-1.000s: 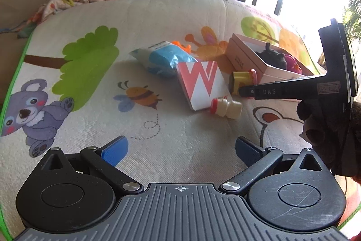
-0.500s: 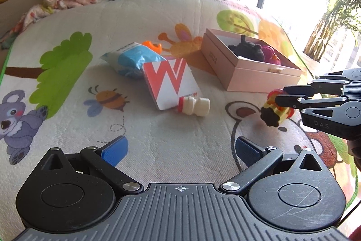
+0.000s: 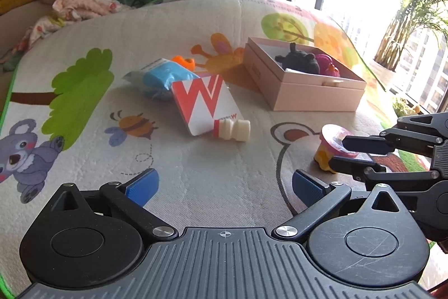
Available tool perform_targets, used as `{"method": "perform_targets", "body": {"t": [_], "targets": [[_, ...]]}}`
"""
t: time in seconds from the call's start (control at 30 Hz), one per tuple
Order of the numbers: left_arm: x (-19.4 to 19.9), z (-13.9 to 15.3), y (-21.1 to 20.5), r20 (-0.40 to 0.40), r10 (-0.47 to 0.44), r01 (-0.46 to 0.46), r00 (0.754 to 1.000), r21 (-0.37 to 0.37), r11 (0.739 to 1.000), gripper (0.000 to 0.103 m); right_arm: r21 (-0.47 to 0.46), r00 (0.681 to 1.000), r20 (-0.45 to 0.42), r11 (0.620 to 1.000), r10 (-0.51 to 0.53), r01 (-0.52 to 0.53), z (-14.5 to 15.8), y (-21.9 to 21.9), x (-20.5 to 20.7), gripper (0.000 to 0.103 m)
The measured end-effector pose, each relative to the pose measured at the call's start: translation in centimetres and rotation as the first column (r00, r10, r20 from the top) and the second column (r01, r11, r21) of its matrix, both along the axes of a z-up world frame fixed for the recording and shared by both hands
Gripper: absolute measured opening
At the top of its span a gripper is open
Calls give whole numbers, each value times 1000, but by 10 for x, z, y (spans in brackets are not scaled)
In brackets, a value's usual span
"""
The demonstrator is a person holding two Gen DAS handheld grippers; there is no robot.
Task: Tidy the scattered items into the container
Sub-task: 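Move the yellow cup and set it on the mat with the right gripper, then grasp the small white bottle with the left gripper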
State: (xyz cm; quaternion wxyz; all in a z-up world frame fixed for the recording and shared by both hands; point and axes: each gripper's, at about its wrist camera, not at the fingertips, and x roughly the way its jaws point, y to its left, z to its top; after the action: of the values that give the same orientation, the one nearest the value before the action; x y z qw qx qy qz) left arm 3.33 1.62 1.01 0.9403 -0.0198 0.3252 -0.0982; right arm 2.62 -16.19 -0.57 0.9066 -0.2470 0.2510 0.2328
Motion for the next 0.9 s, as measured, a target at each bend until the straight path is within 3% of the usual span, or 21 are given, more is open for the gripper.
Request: {"method": "perform_targets", "body": {"t": [0.03,0.1,0.17,0.23,0.37,0.6,0.7,0.9], "targets": [[0,-1,0,-2,4,-4,1000,4,1000,103,31,1000,-12,1000,-7,7,3,-4,-1,28],[2,-2,-2,-3,13,-13,1000,17,1000,103,114,999,-17,993,-38,40,13,-18,-4,48],[5,-5,-6,-5,15,-15,1000,29,999,103,211,995,-1,973,-99,96,22,-37,-7,85],[7,-6,-13,-2,2,-2,1000,40,999,103,299,986,-8,940,-168,163,25,-58,-9,93],[9,-9,-27,33,-25,23,999,78,997,103,368,957,-129,883,-261,291,7,-93,-6,95],[15,-17,-42,19,-48,45,999,116,992,103,390,929,-245,849,-278,357,-28,-102,-19,103],[16,-20,-44,1,-52,52,999,119,992,103,388,918,-292,844,-270,371,-38,-100,-19,103],[21,-29,-43,-53,-32,37,998,106,994,103,325,932,-240,882,-273,342,-43,-88,-22,103]]}}
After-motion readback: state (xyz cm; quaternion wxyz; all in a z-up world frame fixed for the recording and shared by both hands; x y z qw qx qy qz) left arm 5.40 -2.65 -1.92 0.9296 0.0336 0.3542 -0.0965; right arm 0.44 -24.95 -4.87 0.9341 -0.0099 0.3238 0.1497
